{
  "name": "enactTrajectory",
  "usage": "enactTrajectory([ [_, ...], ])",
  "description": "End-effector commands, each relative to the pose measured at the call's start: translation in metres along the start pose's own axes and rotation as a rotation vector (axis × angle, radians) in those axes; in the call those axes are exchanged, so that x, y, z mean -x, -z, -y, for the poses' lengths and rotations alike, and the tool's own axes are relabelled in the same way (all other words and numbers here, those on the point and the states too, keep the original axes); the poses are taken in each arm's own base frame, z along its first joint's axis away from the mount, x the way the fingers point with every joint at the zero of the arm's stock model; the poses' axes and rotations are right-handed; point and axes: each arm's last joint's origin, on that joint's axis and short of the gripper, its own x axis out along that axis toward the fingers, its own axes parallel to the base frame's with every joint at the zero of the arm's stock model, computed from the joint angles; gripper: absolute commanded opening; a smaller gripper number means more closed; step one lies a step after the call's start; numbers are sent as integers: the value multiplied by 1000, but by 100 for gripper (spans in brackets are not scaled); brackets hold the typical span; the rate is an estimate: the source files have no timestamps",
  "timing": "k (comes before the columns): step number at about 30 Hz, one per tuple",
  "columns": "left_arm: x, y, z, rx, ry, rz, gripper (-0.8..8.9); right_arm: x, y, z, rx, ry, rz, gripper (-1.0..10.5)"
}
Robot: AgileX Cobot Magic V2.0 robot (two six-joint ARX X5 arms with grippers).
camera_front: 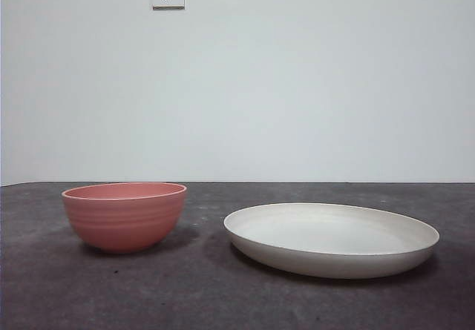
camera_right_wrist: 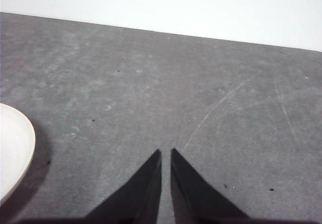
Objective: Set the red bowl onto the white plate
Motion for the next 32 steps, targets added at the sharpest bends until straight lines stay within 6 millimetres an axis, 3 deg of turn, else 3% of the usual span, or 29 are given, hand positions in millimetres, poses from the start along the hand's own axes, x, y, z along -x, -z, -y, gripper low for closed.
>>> enactTrajectory([
  [1, -2, 7, 0, 3, -3, -23, 20, 0, 1, 0, -18, 2, 7, 25],
  [6, -2, 7, 0, 24, -3, -19, 17, 0, -1, 0, -22, -1, 18, 26],
  [10, -2, 6, 0, 81, 10, -17, 15, 0, -2, -1, -144, -52, 36, 24],
  [15, 3, -10, 1, 167, 27, 12, 15, 2, -12, -1, -276, -83, 75, 10],
  [25, 25, -96, -1, 224, 34, 80, 16, 25, -65, 0, -404, -134, 184, 10],
  [32, 40, -164, 1, 229, 124, 55, 16, 46, -105, 0, -412, -195, 56, 10],
])
